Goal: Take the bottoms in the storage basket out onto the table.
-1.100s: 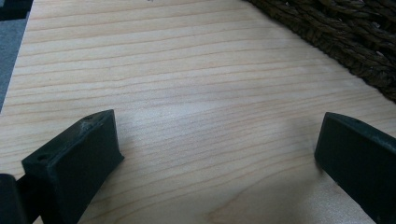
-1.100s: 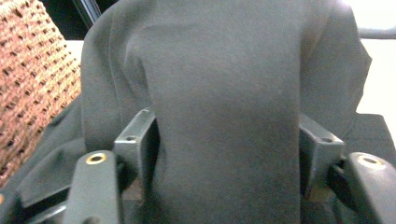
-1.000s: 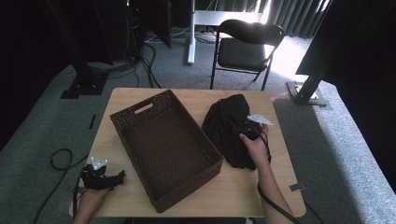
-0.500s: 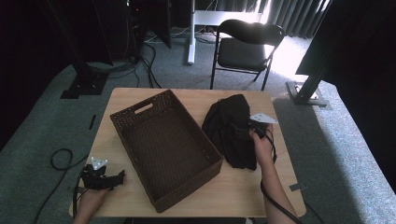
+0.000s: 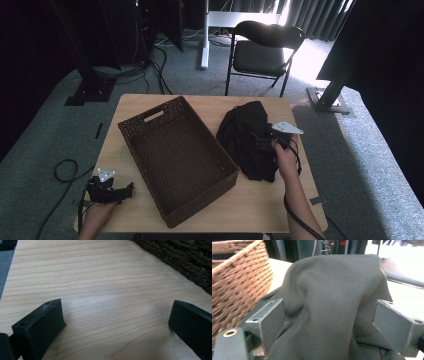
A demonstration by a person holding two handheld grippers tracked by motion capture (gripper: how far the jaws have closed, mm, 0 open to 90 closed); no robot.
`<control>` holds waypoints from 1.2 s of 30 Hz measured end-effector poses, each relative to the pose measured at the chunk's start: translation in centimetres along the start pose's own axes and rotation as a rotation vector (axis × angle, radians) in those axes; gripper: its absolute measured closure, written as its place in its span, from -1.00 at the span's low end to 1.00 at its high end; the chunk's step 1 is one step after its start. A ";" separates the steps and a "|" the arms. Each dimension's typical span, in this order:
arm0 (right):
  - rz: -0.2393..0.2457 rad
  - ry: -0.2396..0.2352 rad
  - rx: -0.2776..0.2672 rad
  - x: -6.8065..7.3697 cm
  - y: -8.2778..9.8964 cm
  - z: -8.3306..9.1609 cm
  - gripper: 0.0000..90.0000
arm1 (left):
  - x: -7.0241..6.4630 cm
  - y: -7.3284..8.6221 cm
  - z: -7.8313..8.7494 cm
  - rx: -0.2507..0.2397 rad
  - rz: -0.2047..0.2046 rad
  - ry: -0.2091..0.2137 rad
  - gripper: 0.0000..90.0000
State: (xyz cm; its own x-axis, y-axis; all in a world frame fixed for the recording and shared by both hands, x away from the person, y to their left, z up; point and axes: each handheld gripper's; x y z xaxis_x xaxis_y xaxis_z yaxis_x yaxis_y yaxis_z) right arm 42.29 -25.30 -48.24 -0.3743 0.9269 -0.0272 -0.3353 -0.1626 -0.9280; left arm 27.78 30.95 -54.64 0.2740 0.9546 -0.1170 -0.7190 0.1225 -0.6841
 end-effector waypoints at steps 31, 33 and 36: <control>0.048 -0.032 0.002 0.8 2.3 4.5 -0.76 | 0.0 0.0 0.0 0.000 0.000 0.000 -1.00; 0.059 -0.041 0.005 0.9 2.6 4.7 -0.76 | 0.0 0.0 0.0 0.001 0.000 0.000 -1.00; 0.070 -0.049 0.012 1.0 3.2 5.1 -0.76 | 0.0 0.0 0.0 0.000 0.000 0.000 -1.00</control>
State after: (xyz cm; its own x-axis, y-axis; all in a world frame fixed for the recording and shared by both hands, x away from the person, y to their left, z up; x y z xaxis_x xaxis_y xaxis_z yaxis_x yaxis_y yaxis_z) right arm 36.41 -26.66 -49.34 -0.4390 0.8955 -0.0732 -0.3169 -0.2305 -0.9200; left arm 27.78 30.95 -54.64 0.2740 0.9546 -0.1171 -0.7191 0.1225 -0.6841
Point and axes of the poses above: each handheld gripper's, and its own axes: z roughly backward along the jaws, y roughly out of its underside, x roughly to its left, and after that the axes turned 10 degrees about y, right-handed
